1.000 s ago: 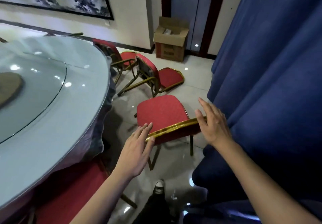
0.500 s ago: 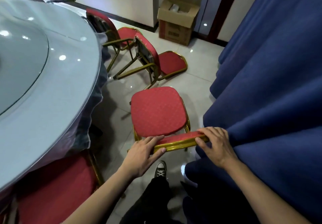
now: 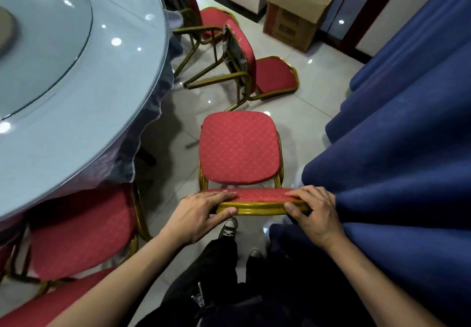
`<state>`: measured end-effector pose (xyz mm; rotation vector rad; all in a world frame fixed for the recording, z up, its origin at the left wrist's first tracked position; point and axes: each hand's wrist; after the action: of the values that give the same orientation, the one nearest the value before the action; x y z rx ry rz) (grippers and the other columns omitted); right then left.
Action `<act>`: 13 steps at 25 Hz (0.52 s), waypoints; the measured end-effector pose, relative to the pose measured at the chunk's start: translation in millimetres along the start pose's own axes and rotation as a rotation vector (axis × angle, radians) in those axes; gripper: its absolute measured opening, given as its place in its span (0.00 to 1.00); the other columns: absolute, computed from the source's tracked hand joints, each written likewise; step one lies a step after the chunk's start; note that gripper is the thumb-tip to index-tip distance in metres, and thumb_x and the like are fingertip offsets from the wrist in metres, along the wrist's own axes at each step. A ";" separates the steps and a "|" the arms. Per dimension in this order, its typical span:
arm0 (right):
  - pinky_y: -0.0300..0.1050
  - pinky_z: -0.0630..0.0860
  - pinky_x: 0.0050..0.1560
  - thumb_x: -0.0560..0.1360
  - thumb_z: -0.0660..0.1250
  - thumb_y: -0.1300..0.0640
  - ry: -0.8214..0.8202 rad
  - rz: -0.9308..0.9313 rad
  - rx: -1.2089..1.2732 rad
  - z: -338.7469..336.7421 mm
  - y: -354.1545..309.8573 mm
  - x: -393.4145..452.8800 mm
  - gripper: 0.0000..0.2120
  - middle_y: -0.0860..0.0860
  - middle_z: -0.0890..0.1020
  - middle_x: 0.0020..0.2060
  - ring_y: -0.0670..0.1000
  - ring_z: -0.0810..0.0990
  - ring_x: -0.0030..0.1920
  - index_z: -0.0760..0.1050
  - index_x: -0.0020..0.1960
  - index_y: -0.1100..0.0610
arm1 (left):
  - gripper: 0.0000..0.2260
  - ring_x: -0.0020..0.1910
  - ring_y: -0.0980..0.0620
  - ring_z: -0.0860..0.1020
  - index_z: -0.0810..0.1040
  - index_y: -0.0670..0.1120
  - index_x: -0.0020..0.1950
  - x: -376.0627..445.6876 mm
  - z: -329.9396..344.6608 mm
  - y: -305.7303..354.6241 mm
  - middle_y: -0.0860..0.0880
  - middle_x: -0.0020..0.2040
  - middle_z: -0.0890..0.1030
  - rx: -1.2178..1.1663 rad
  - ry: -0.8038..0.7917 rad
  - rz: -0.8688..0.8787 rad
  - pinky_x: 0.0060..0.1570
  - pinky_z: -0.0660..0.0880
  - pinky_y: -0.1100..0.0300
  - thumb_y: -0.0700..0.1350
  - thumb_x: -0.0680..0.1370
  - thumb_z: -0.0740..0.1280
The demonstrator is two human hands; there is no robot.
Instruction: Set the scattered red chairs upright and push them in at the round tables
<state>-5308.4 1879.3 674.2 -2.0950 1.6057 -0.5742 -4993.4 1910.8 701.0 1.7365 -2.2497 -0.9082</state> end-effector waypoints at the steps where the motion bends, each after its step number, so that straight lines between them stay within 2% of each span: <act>1: 0.52 0.67 0.55 0.76 0.52 0.24 -0.013 0.008 -0.001 -1.5 -1.8 1.0 0.30 0.38 0.76 0.47 0.45 0.73 0.50 0.82 0.52 0.44 | 0.26 0.57 0.57 0.80 0.73 0.62 0.71 0.4 -1.2 4.2 0.60 0.65 0.79 0.007 0.023 -0.022 0.51 0.72 0.61 0.71 0.80 0.52; 5: 0.50 0.63 0.55 0.73 0.49 0.21 -0.094 0.009 0.007 -10.4 -2.8 4.1 0.31 0.37 0.75 0.47 0.47 0.72 0.51 0.81 0.52 0.41 | 0.27 0.51 0.54 0.82 0.77 0.61 0.68 -4.4 3.7 20.5 0.57 0.53 0.85 0.008 0.122 -0.099 0.43 0.72 0.57 0.72 0.79 0.50; 8: 0.50 0.62 0.57 0.71 0.47 0.19 -0.171 0.005 -0.008 -12.0 -1.8 11.6 0.33 0.39 0.76 0.48 0.47 0.71 0.52 0.80 0.52 0.40 | 0.28 0.49 0.53 0.81 0.79 0.61 0.66 -8.7 6.6 26.9 0.55 0.54 0.85 0.012 0.173 -0.142 0.39 0.66 0.58 0.72 0.77 0.49; 13: 0.53 0.64 0.59 0.72 0.47 0.20 -0.218 -0.083 0.005 -13.3 5.6 20.6 0.32 0.39 0.75 0.47 0.46 0.71 0.52 0.79 0.51 0.40 | 0.26 0.49 0.55 0.82 0.78 0.61 0.66 -24.9 18.1 42.9 0.57 0.54 0.85 -0.010 0.218 -0.237 0.39 0.67 0.61 0.71 0.79 0.52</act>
<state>-5315.5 1856.8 683.1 -2.1457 1.4002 -0.3606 -5029.4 1946.4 715.8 2.0204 -1.9311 -0.7262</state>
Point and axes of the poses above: each hand's wrist, its own x-axis towards the middle knuckle, its own z-axis out of the palm, y = z × x
